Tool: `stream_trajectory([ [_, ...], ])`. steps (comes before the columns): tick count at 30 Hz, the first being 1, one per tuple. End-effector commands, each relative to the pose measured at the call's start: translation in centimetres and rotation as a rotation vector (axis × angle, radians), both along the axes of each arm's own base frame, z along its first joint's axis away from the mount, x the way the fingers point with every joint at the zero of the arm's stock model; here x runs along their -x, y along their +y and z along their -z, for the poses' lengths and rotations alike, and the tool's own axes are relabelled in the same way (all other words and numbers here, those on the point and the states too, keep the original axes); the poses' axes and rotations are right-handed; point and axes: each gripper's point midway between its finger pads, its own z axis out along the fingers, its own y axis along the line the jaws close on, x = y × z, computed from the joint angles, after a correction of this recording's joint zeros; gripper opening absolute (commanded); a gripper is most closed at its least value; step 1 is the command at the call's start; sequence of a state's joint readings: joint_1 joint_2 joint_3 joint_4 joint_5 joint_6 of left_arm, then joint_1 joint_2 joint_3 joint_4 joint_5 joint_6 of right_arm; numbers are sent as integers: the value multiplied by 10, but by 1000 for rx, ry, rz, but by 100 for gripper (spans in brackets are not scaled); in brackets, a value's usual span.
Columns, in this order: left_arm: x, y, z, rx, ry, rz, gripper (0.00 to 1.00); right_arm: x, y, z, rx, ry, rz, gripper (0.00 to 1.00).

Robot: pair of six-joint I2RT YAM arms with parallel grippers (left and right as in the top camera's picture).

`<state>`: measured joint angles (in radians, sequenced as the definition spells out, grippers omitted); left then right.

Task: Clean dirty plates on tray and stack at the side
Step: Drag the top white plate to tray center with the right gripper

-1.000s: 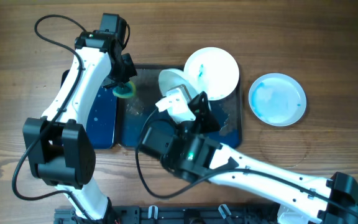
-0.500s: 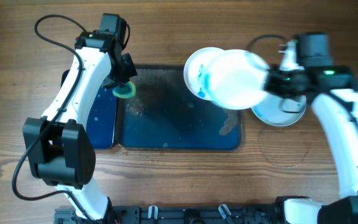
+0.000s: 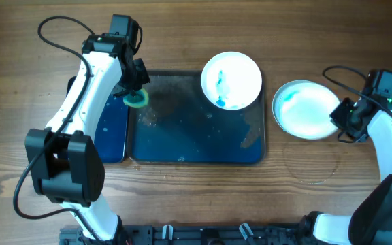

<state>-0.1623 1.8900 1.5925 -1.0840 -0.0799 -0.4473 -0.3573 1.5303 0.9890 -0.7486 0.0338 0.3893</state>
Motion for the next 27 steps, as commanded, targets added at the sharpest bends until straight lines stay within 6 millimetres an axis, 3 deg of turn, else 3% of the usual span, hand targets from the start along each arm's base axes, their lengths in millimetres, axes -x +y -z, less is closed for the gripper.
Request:
stream_trajectory([
  [1,-4,0,-2,3,-13,-4,4,-18,22,3,-111,-72,-103,62],
  [3,-5,0,-2,4,-15,-4,4,-40,52,-13,-234,-186,-251,70],
  [5,-5,0,-2,4,-15,-4,4,-56,70,-30,-254,-240,-330,70],
  [10,-5,0,-2,4,-15,-4,4,-109,133,-82,-146,-335,-546,70],
  [12,-4,-1,-2,4,-12,-3,4,-133,160,-86,-132,-335,-614,70],
  [14,-4,-1,-2,4,-11,-3,4,-150,183,-57,-170,-260,-657,68],
  [16,-3,0,-2,4,-8,-3,4,-150,198,-29,-239,-190,-680,61],
  [18,-2,0,-2,3,-6,-3,4,-147,206,-1,-271,-125,-676,48],
  [20,-2,0,-2,3,-6,-3,4,-145,209,21,-289,-78,-661,46],
  [23,-2,0,-2,3,-6,-3,4,-145,217,38,-294,-57,-676,45],
  [27,-2,0,-2,3,-6,-3,4,-150,226,41,-278,-74,-698,41],
])
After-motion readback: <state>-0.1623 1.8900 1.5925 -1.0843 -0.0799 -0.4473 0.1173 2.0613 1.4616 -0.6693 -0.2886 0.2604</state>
